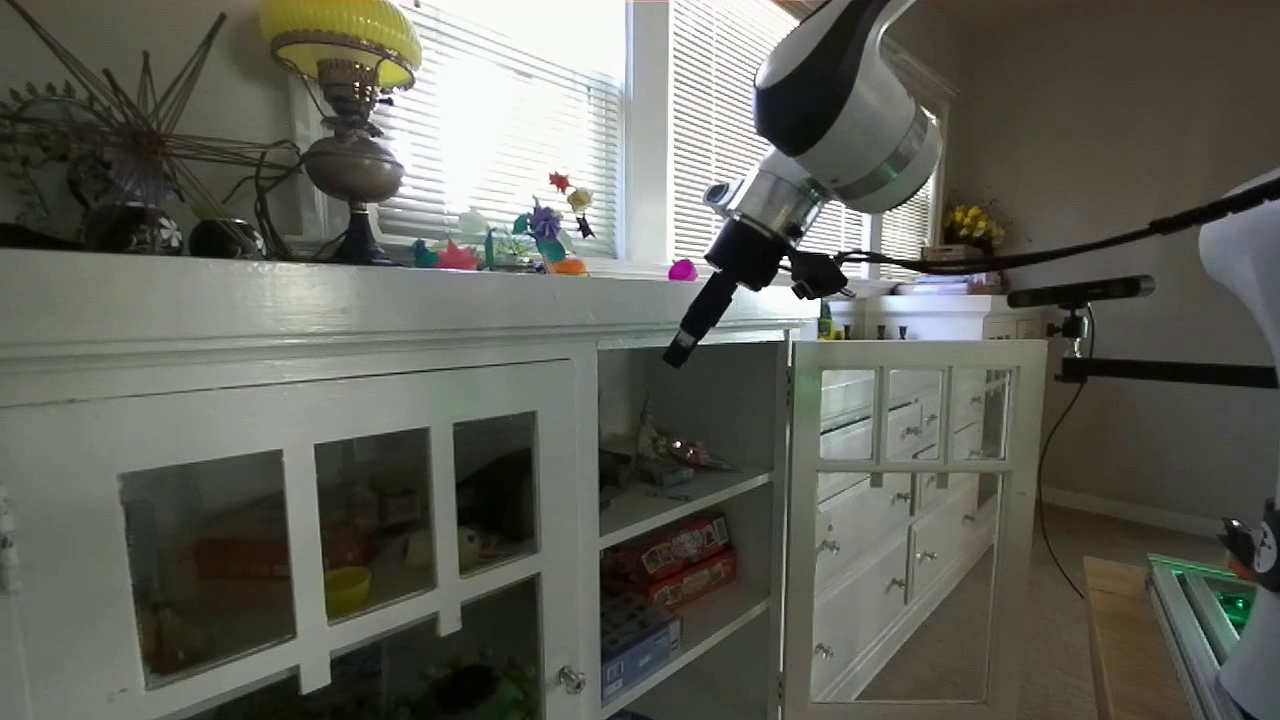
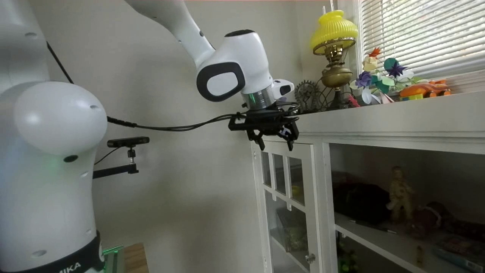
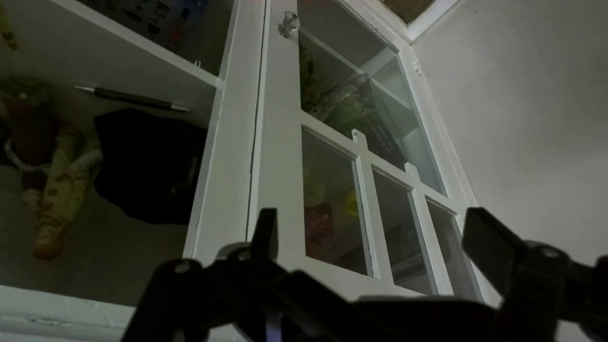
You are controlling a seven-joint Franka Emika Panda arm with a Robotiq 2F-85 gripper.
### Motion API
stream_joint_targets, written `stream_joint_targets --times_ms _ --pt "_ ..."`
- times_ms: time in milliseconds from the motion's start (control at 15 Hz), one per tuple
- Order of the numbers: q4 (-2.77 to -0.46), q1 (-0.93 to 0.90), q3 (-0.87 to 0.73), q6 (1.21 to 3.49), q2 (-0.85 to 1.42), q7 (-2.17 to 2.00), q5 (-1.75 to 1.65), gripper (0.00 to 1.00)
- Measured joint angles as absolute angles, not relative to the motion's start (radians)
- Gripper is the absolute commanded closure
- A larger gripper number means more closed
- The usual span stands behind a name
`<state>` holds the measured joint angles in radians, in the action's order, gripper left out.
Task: Open the closed cabinet door
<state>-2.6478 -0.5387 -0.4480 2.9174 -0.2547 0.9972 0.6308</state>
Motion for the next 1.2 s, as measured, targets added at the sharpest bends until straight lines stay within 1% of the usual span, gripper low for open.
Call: stream_joint_targets --times_ms 267,600,867,1200 --pt "-2.596 -0.648 -0.588 2.922 -0.225 1.217 0.759 0.0" --pt "-2.536 -0.763 -0.721 2.922 -0.172 1.461 0.961 0.0" --pt "-2.489 -0.838 -0.782 2.922 -0.121 1.654 1.157 0.0" --pt "-2.419 -0.867 -0.802 2.894 -0.022 1.865 1.412 0.0"
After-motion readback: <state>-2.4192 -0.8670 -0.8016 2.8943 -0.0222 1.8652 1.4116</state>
